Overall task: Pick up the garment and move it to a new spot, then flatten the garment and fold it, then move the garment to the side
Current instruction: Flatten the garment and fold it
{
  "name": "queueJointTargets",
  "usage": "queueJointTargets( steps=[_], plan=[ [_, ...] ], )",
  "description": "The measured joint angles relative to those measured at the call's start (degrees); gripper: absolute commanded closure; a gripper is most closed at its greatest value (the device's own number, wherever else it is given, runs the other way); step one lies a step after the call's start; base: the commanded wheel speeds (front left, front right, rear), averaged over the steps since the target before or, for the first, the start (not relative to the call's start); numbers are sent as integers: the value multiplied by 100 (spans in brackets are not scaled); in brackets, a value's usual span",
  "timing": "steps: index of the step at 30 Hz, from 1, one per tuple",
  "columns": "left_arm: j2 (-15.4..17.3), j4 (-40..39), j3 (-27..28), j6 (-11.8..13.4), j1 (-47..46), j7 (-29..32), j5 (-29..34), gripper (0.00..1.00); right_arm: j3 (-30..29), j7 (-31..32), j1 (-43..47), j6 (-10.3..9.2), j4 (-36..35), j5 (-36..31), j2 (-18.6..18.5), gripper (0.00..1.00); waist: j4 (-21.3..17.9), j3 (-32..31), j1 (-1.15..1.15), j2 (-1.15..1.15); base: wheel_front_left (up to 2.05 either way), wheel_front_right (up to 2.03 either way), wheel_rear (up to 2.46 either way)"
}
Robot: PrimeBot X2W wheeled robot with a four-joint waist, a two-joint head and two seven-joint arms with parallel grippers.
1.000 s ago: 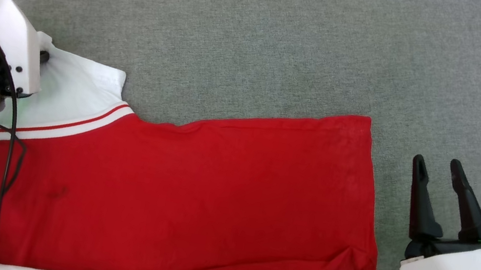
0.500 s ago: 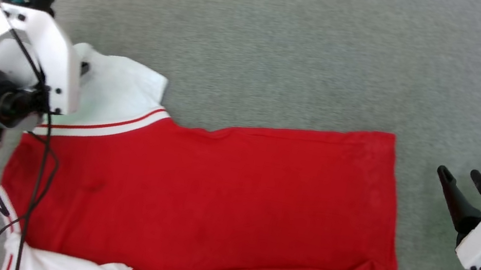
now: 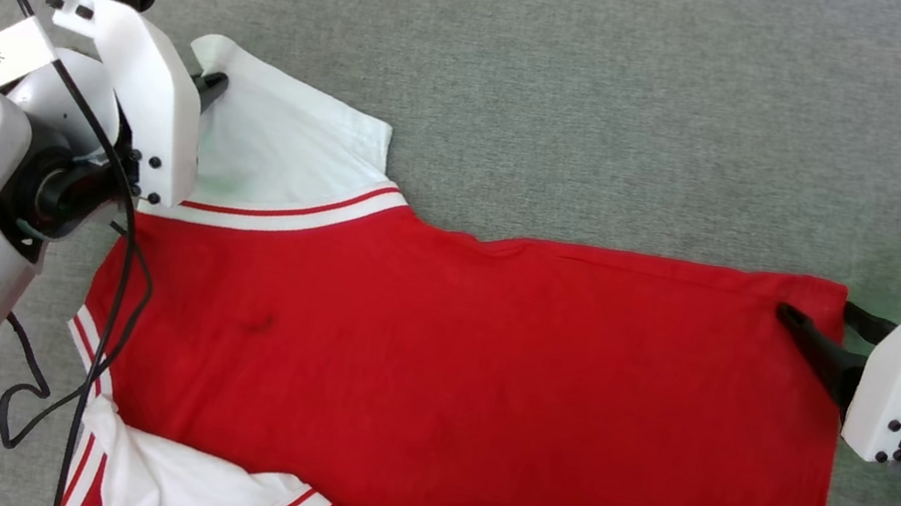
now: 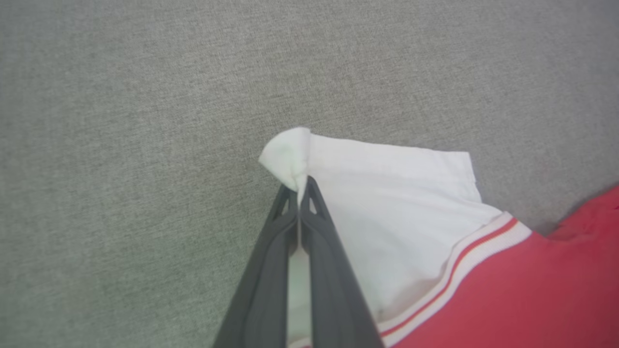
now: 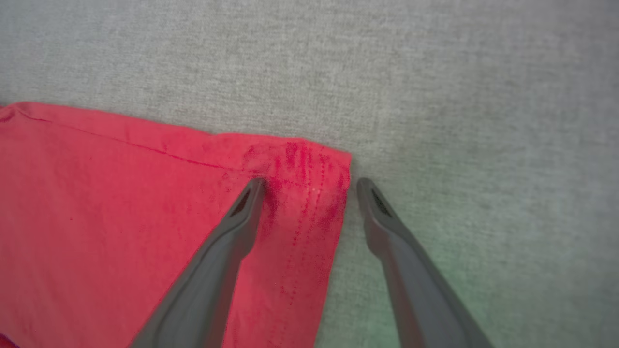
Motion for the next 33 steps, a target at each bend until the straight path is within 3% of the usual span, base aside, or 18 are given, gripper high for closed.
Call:
queueJointTargets(
  steps=[4, 5, 6, 13, 22, 27, 33],
  plan=[
    [-36, -21, 2, -4, 33, -92, -8, 100, 259, 275, -117, -4, 256, 89, -129, 0, 91, 55, 0, 0, 0, 0, 0],
    [-40, -19, 2, -11, 42, -100, -12, 100, 311, 387, -152, -11, 324, 123, -154, 16, 105, 56, 0, 0, 0, 0, 0],
    [-42, -12, 3, -16, 49, -120, -22, 100, 345, 439, -169, -12, 368, 156, -162, 100, 113, 49, 0, 0, 0, 0, 0],
    [-23, 100, 29, -19, 150, -381, -1, 100, 452, 248, -224, 0, 541, 364, -158, 100, 116, -134, -1, 0, 0, 0, 0],
    [108, 59, 237, 7, 828, -1210, -14, 100, 47, -376, 88, 3, 296, 221, -181, 100, 135, -869, 0, 0, 0, 0, 0],
    [214, -249, 369, 164, 1633, -1618, -146, 100, -160, -494, 695, 2, 193, 129, 22, 100, 170, -1241, 0, 0, 0, 0, 0],
    [249, -689, 493, 520, 2748, -1956, -391, 100, -397, -633, 1432, 2, 141, 0, 319, 100, 244, -1603, -1, 0, 0, 0, 0]
  ],
)
